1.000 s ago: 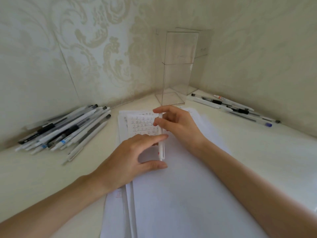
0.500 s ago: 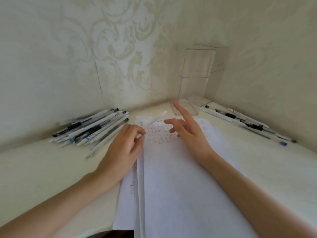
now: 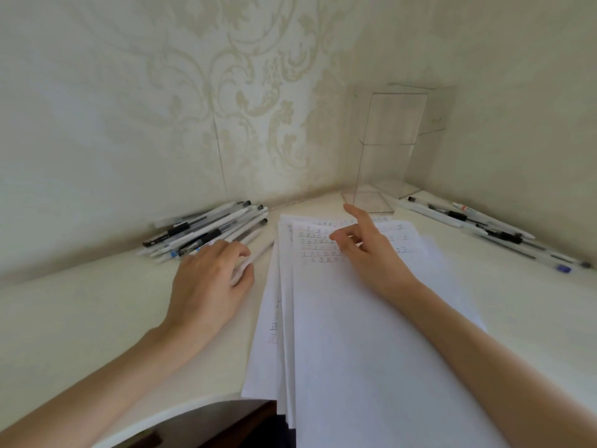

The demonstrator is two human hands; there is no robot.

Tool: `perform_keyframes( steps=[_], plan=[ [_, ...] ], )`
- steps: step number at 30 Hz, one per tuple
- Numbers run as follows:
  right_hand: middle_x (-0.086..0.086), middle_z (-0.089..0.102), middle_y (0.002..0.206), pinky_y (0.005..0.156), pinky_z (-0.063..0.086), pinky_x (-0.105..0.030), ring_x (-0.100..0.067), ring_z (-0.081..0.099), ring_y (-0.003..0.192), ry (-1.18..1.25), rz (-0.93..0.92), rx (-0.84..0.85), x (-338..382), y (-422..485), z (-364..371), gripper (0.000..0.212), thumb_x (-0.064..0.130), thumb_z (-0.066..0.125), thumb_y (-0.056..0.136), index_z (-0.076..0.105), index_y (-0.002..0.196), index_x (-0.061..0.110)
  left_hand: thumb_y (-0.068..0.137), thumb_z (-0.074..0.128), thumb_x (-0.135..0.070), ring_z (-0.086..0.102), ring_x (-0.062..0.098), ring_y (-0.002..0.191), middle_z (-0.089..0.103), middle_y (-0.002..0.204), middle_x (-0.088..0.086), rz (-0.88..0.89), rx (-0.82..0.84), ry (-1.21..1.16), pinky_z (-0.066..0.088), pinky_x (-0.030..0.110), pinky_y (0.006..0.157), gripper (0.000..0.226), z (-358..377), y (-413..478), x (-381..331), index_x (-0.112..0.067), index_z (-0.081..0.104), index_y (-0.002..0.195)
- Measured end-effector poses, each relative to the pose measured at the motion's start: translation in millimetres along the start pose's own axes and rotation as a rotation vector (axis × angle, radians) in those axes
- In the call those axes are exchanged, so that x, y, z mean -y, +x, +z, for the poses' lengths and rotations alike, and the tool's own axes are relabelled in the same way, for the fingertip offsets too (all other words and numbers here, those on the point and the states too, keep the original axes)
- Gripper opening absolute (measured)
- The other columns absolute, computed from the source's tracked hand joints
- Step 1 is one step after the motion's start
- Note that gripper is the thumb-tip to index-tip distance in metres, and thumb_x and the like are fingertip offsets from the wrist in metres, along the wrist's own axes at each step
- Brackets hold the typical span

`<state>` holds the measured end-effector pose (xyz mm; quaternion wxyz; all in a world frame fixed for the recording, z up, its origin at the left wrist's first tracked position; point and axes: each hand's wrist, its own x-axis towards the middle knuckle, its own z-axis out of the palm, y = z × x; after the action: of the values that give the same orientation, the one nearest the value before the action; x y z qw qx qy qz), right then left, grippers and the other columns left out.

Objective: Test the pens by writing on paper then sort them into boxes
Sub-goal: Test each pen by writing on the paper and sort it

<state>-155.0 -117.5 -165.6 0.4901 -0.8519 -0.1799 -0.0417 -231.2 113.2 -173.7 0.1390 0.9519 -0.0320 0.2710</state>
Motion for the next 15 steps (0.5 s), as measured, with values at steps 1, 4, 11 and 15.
perform_keyframes(
  steps=[1,4,11,15],
  plan=[
    [0.010,0.060,0.110,0.071,0.041,-0.011,-0.005,0.054,0.086,-0.012,0.000,0.005,-0.1,-0.2,-0.1,0.049,0.030,0.046,0.098,0.028,0.143,0.031,0.078,0.058,-0.021,0.063,0.027,0.082,0.065,0.088,0.001,0.058,0.014,-0.031,0.046,0.035,0.069,0.016,0.3,3.0,-5.0,-0.013,0.065,0.091],
    [0.012,0.059,0.107,0.069,0.042,-0.010,-0.003,0.054,0.088,-0.067,-0.002,0.005,-0.1,-0.3,-5.0,0.043,0.028,0.047,0.098,0.034,0.139,0.030,0.085,0.060,-0.017,0.058,0.021,0.092,0.060,0.099,0.000,0.234,0.079,-0.137,0.046,0.034,0.078,0.014,4.6,13.9,-31.2,-0.012,0.064,0.098],
    [-0.006,0.063,0.112,0.084,0.038,-0.025,-0.022,0.053,0.105,-0.420,0.051,-0.325,-34.5,18.6,-57.3,0.026,0.008,0.048,0.092,0.063,0.113,0.009,0.092,0.040,-0.047,0.024,0.013,0.136,0.031,0.148,-0.006,0.415,0.342,-0.160,0.015,0.026,0.108,0.048,55.6,49.9,-80.9,-0.026,0.043,0.135],
    [-0.015,0.061,0.120,0.095,0.034,-0.033,-0.031,0.048,0.116,-0.617,0.176,-0.406,-71.8,25.7,-91.3,0.033,0.000,0.044,0.088,0.061,0.117,0.004,0.072,0.012,-0.067,0.025,0.006,0.135,0.031,0.147,-0.012,0.393,0.426,-0.251,0.010,0.015,0.106,0.079,73.2,49.7,-81.6,-0.031,0.042,0.136]
  ],
)
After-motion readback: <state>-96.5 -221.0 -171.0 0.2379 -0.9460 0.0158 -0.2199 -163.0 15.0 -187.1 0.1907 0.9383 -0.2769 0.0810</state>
